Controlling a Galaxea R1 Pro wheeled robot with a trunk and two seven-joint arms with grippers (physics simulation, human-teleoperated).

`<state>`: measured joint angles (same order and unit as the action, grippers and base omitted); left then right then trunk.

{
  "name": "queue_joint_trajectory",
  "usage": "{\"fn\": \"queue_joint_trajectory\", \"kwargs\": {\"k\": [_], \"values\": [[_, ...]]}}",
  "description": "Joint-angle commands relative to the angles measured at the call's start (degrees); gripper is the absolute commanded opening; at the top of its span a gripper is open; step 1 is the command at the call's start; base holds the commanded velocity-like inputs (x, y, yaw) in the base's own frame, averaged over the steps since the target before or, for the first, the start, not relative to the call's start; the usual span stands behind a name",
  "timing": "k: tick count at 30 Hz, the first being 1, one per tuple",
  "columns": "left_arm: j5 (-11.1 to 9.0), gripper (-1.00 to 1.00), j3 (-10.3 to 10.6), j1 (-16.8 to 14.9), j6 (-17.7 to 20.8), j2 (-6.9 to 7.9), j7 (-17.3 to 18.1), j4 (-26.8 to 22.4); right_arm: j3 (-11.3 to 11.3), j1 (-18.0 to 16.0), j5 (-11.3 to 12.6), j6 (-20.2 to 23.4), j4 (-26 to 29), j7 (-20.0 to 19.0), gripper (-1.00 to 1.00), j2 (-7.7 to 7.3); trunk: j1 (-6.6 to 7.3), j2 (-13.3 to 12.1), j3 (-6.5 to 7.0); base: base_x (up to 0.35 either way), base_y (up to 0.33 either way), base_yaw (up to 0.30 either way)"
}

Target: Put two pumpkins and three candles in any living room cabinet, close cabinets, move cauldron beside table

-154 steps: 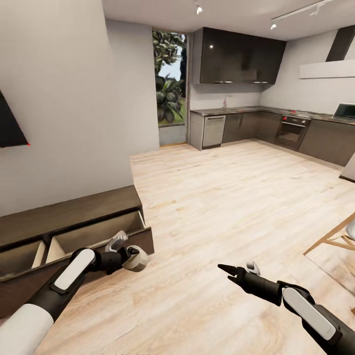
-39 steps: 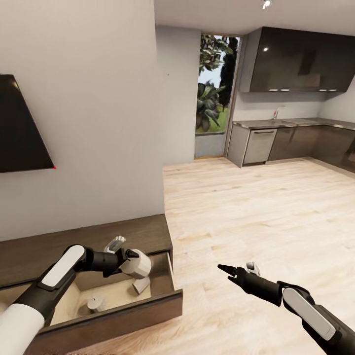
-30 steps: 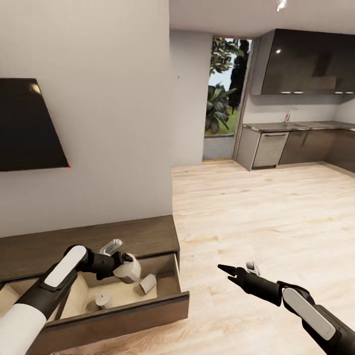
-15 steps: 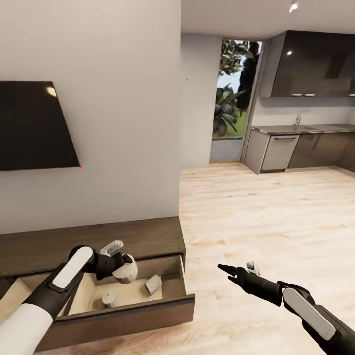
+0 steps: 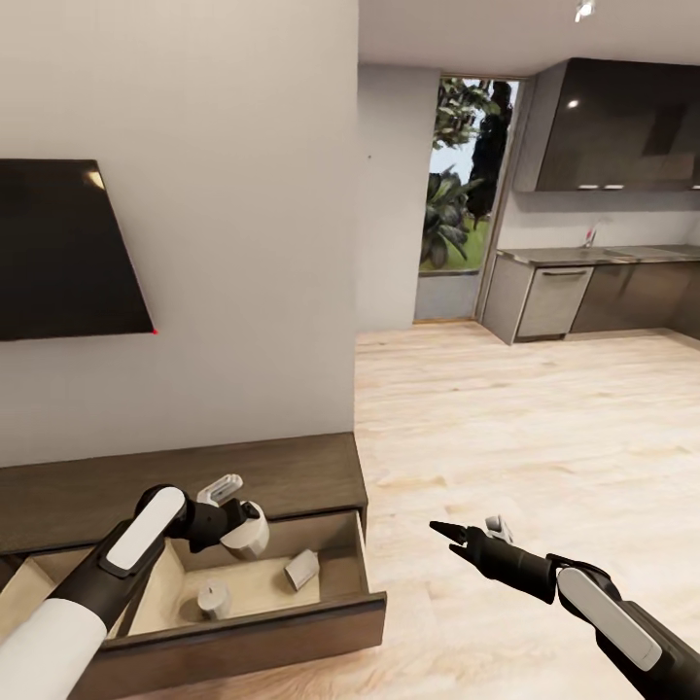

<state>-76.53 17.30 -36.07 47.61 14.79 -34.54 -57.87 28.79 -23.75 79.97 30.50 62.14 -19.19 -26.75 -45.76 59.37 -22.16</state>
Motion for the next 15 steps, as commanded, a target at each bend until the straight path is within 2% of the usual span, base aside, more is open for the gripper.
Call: {"fn": "queue_joint_trajectory", "kwargs": {"k": [1, 6, 15], "values": [[-0.6, -1.00, 0.2, -0.1, -0.1, 0.06, -0.6, -0.1, 0.1, -0.1, 0.3, 0.1, 0.0, -0.1, 1.00, -0.05, -0.01, 0.0, -0.07, 0.085, 0.069, 0.000], [-0.6, -1.00, 0.2, -0.1, -0.1, 0.03, -0.6, 0.0, 0.1, -0.1, 0.3, 0.1, 0.0, -0.1, 1.00, -0.05, -0.01, 0.0, -0.07, 0.165, 0.102, 0.019], [-0.6, -1.00, 0.4, -0.1, -0.1, -0.02, -0.6, 0.5, 0.1, -0.1, 0.3, 0.1, -0.1, -0.1, 1.00, -0.05, -0.01, 0.0, -0.07, 0.061, 0.009, 0.060]]}}
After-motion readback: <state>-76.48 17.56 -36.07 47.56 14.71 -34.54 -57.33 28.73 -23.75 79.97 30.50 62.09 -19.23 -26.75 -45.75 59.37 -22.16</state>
